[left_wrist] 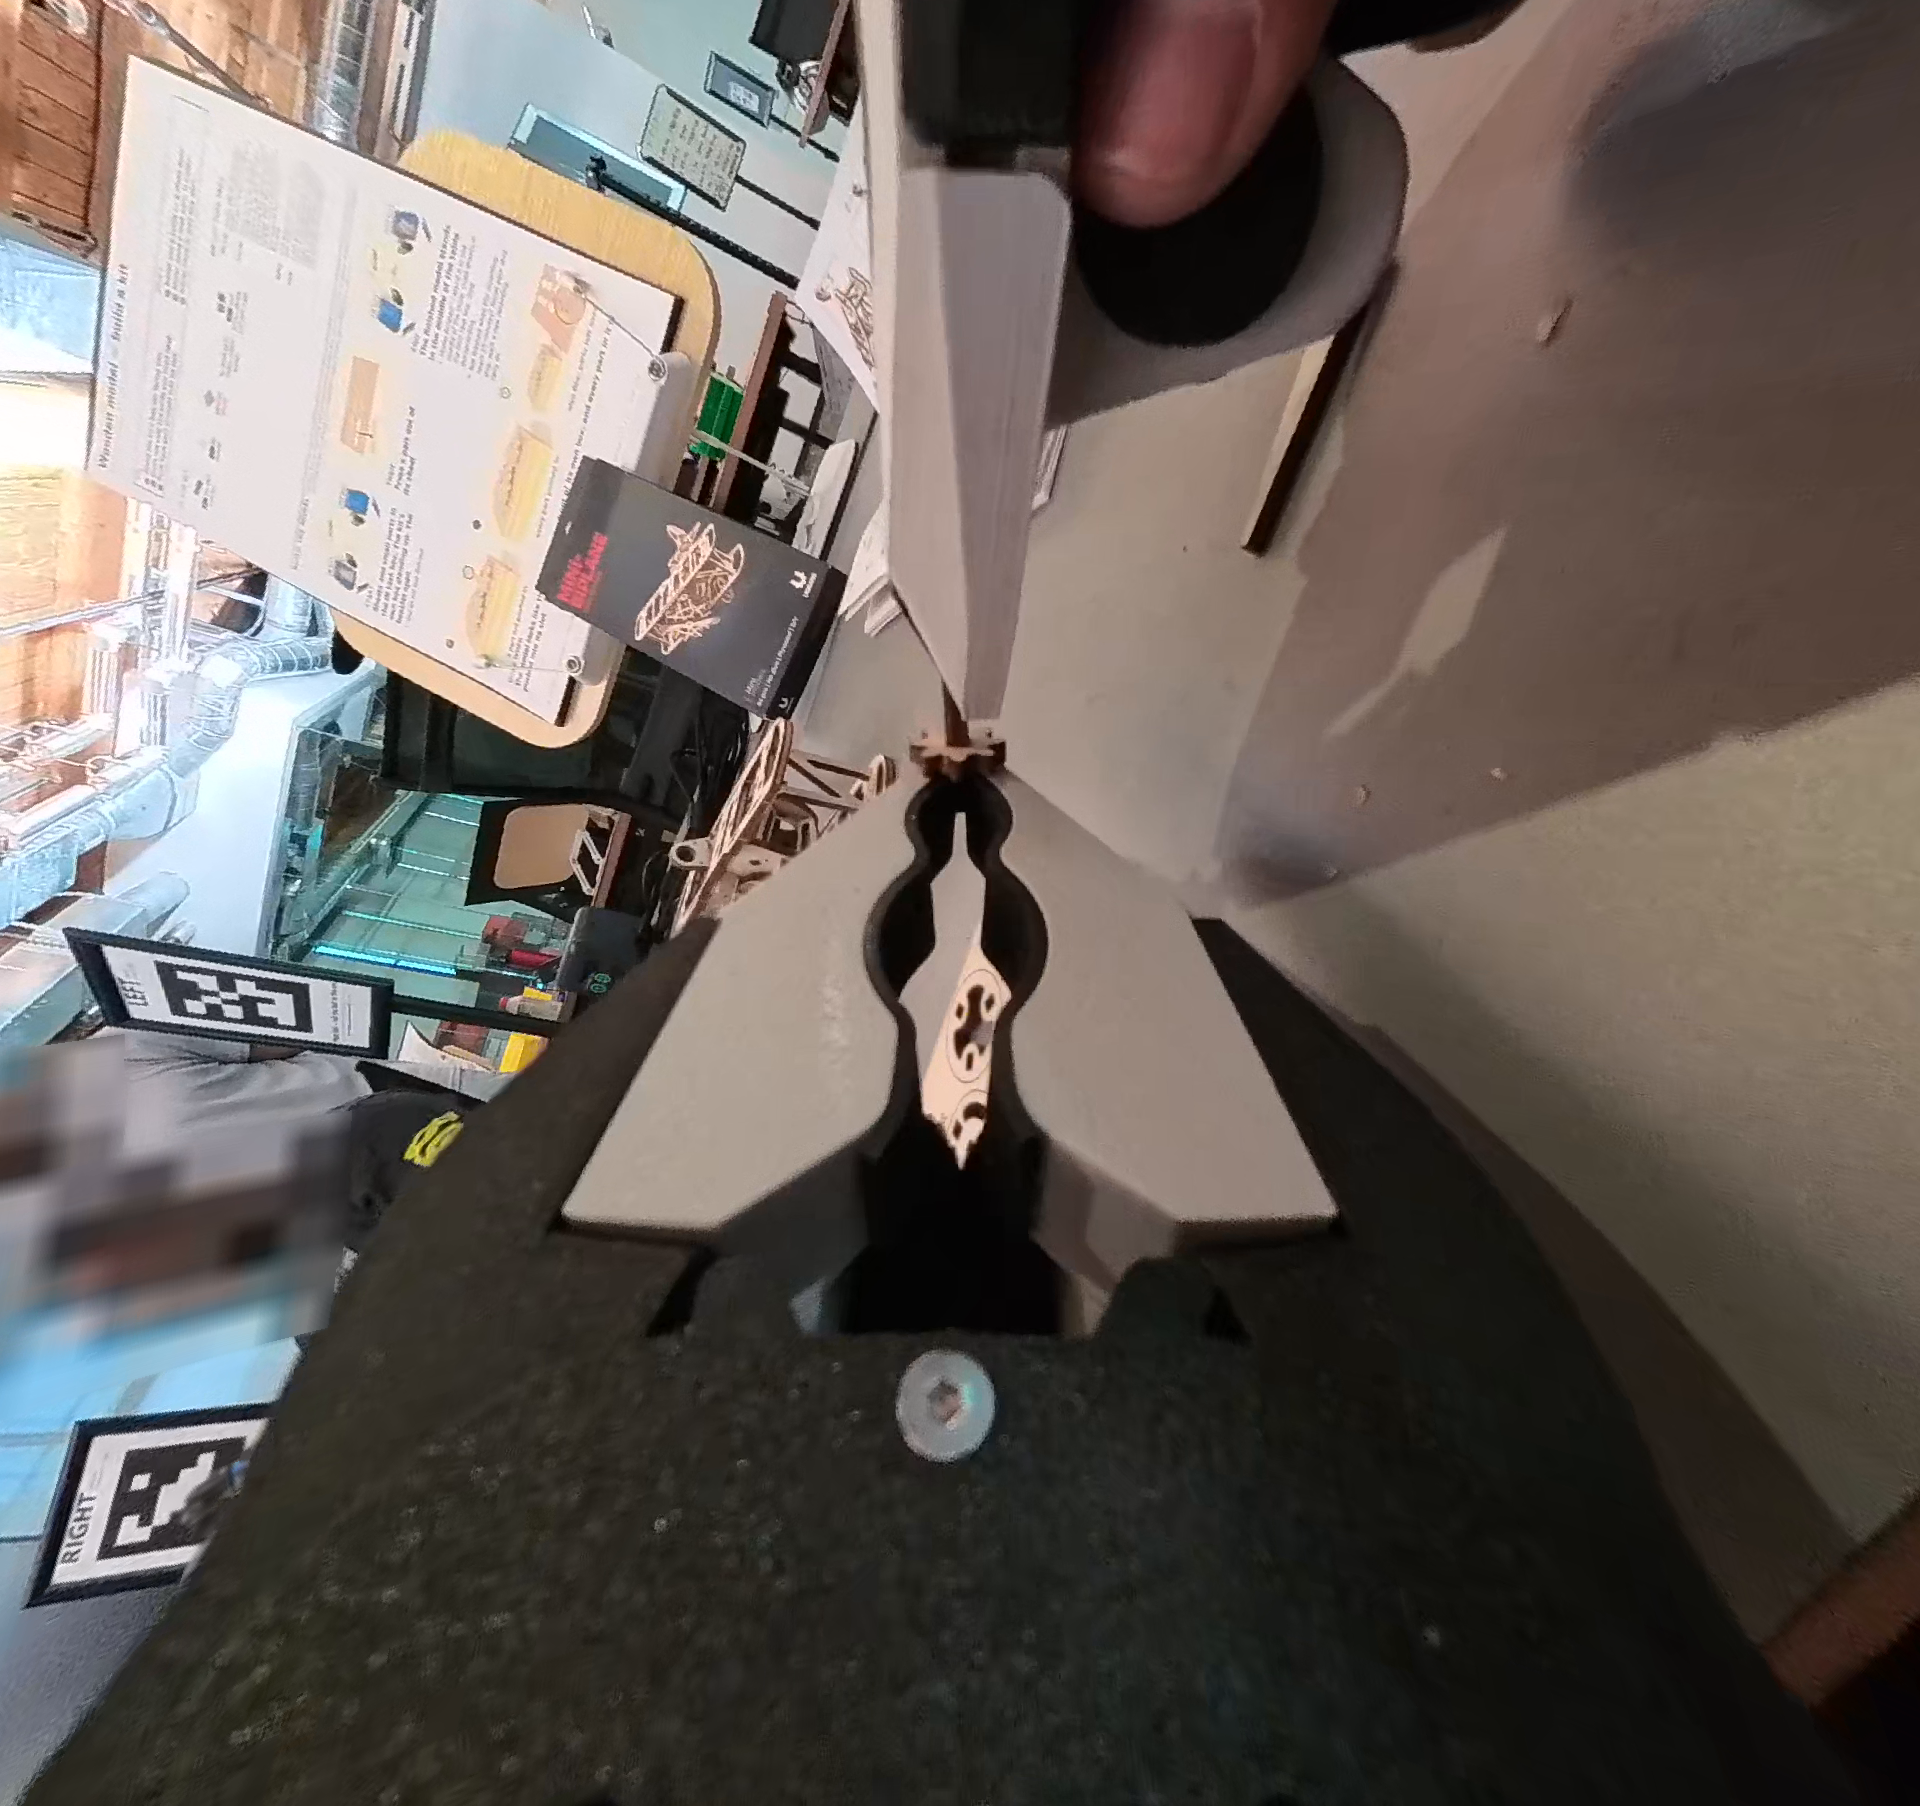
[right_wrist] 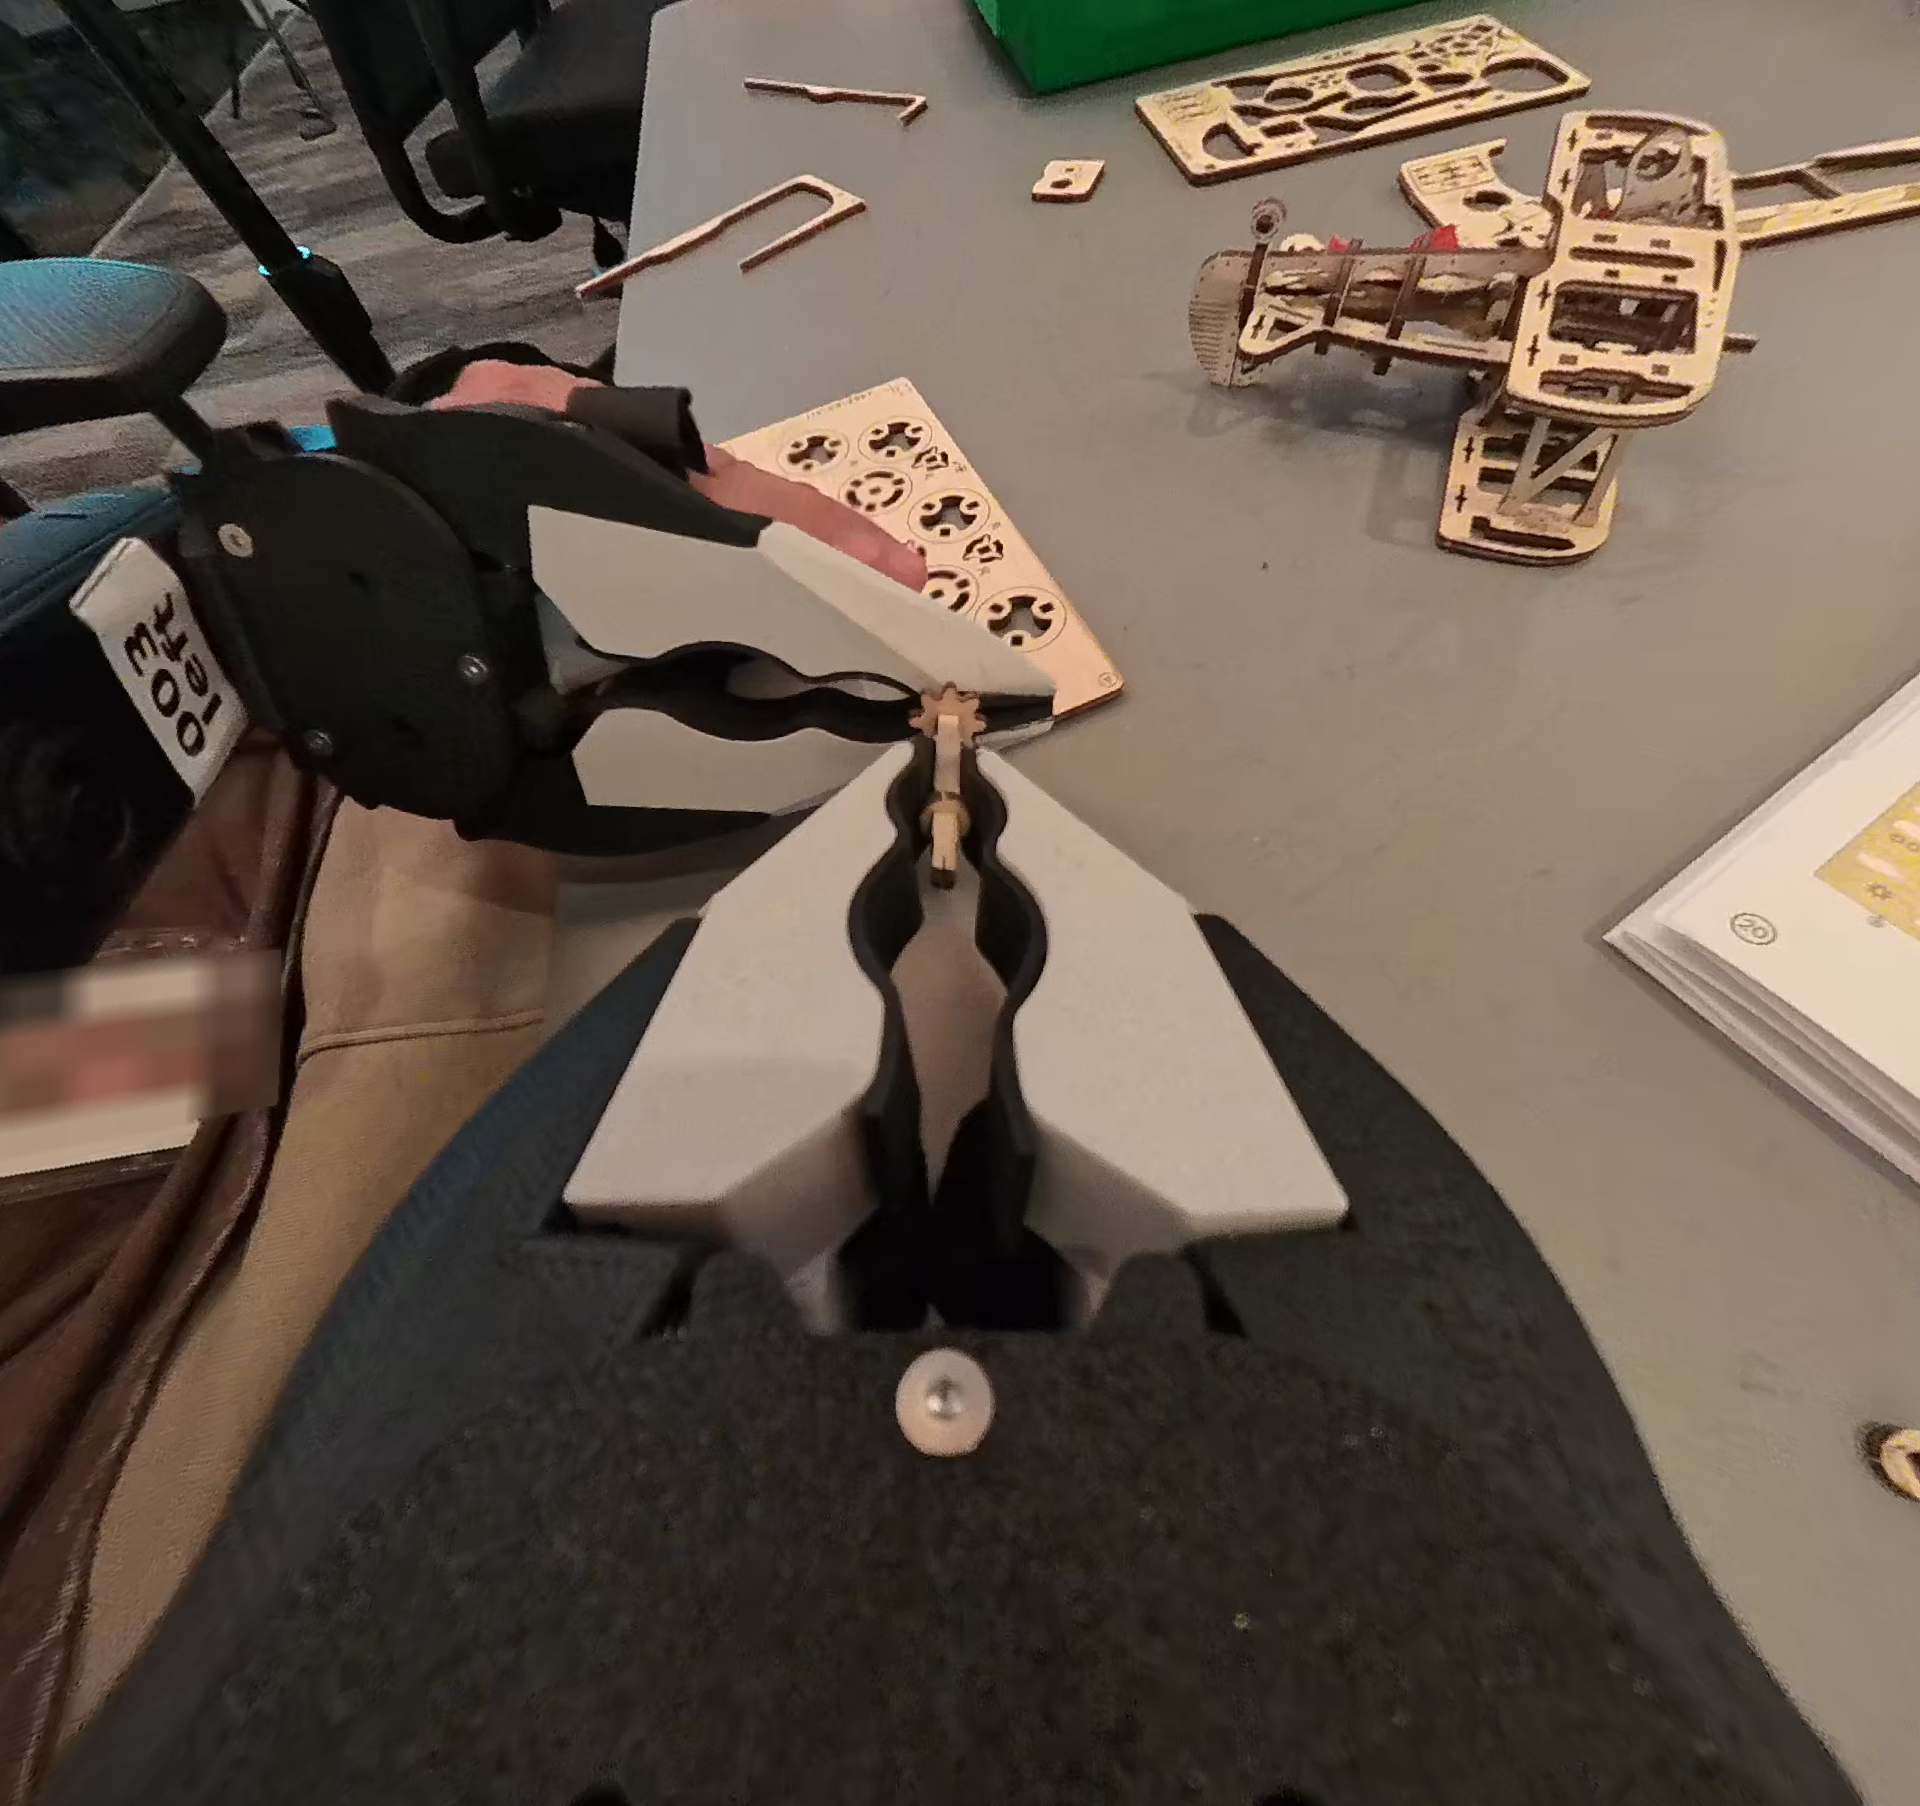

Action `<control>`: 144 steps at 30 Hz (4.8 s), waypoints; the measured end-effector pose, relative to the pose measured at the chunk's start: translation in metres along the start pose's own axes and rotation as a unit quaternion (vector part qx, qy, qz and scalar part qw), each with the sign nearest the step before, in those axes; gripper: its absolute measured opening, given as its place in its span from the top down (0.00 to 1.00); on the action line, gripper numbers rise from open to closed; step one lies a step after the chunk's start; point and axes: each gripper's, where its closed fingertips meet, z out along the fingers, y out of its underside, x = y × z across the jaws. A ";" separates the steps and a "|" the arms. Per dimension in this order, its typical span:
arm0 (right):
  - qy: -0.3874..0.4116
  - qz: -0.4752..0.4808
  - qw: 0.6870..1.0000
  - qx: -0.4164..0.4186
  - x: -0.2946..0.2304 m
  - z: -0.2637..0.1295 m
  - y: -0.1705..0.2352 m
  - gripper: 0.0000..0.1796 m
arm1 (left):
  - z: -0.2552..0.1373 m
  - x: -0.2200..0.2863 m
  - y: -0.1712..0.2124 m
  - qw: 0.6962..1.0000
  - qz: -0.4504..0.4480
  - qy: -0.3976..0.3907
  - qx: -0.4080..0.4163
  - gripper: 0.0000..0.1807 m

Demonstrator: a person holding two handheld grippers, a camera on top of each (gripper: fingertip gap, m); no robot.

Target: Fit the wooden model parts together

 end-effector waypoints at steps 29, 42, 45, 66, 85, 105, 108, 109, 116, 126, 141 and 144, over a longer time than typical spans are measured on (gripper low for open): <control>0.020 0.023 1.000 0.001 0.003 -0.013 0.007 0.97 | 0.003 0.009 -0.003 1.000 0.018 0.017 0.004 1.00; -0.009 0.048 0.998 -0.025 0.002 -0.011 0.014 0.98 | -0.001 0.014 -0.004 0.999 0.013 0.037 0.001 1.00; -0.012 0.050 0.998 -0.027 0.001 -0.010 0.015 0.98 | -0.001 0.015 -0.004 0.999 0.013 0.040 0.002 1.00; -0.045 0.086 0.995 -0.022 0.000 -0.012 0.014 0.98 | -0.003 0.016 -0.008 0.999 -0.001 0.048 0.006 1.00; -0.060 0.113 0.991 -0.032 0.001 -0.011 0.018 0.98 | -0.001 0.019 -0.008 0.998 -0.006 0.064 -0.002 1.00; -0.067 0.124 0.989 -0.037 0.001 -0.010 0.019 0.98 | -0.001 0.021 -0.008 0.997 -0.006 0.072 -0.003 1.00; -0.066 0.123 0.990 -0.036 0.002 -0.009 0.018 0.98 | -0.001 0.021 -0.008 0.997 -0.009 0.073 -0.004 1.00; -0.067 0.126 0.989 -0.036 0.002 -0.009 0.019 0.98 | 0.000 0.021 -0.007 0.998 0.000 0.067 -0.008 1.00; -0.068 0.123 0.989 -0.035 0.001 -0.009 0.018 0.98 | -0.001 0.021 -0.007 0.997 -0.005 0.072 -0.005 1.00; -0.059 0.118 0.991 0.014 0.000 -0.018 0.007 0.97 | 0.001 0.011 -0.012 0.999 -0.009 0.032 0.018 0.98; 0.067 0.118 0.985 0.106 -0.021 -0.076 -0.048 0.86 | -0.018 -0.056 -0.029 0.860 -0.466 0.199 0.065 1.00; 0.086 0.113 0.984 0.110 -0.049 -0.069 -0.031 0.87 | -0.036 -0.077 -0.054 0.719 -0.595 0.346 0.094 1.00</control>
